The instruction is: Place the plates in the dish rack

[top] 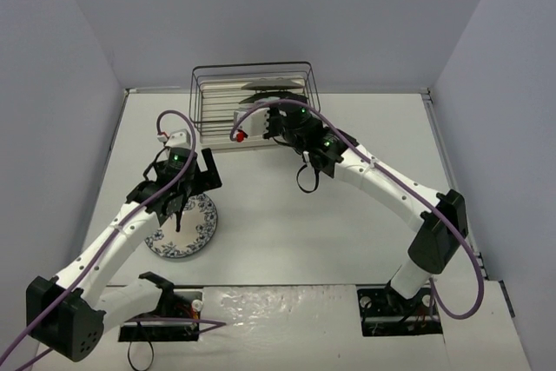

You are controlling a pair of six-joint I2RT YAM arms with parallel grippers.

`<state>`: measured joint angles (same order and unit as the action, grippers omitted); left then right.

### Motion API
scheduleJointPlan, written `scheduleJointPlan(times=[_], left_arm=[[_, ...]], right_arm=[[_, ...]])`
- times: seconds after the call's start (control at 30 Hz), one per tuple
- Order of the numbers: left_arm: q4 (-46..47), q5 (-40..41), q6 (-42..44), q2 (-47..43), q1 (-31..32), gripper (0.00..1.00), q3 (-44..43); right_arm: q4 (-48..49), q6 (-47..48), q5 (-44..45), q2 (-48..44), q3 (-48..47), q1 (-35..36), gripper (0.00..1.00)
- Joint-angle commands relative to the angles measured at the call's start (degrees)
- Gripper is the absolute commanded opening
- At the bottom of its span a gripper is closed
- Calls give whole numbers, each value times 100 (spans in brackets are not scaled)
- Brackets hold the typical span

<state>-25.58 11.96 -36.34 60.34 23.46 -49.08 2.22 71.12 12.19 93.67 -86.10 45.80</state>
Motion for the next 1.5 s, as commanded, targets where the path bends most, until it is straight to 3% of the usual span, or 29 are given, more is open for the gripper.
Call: scheduleJointPlan(times=[0.0, 0.77, 1.07, 1.47], left_arm=[[62, 166, 74, -6, -35, 97, -341], [-37, 371, 247, -98, -35, 97, -445], [-49, 472, 273, -55, -35, 97, -453], [-43, 424, 294, 51, -35, 97, -497]], right_arm=[[1014, 1167, 30, -178, -690, 80, 0], [755, 1693, -221, 950, -1547, -47, 0], [2706, 2803, 510, 1139, -432, -1, 0], [3316, 2882, 497, 1332, -175, -36, 0]])
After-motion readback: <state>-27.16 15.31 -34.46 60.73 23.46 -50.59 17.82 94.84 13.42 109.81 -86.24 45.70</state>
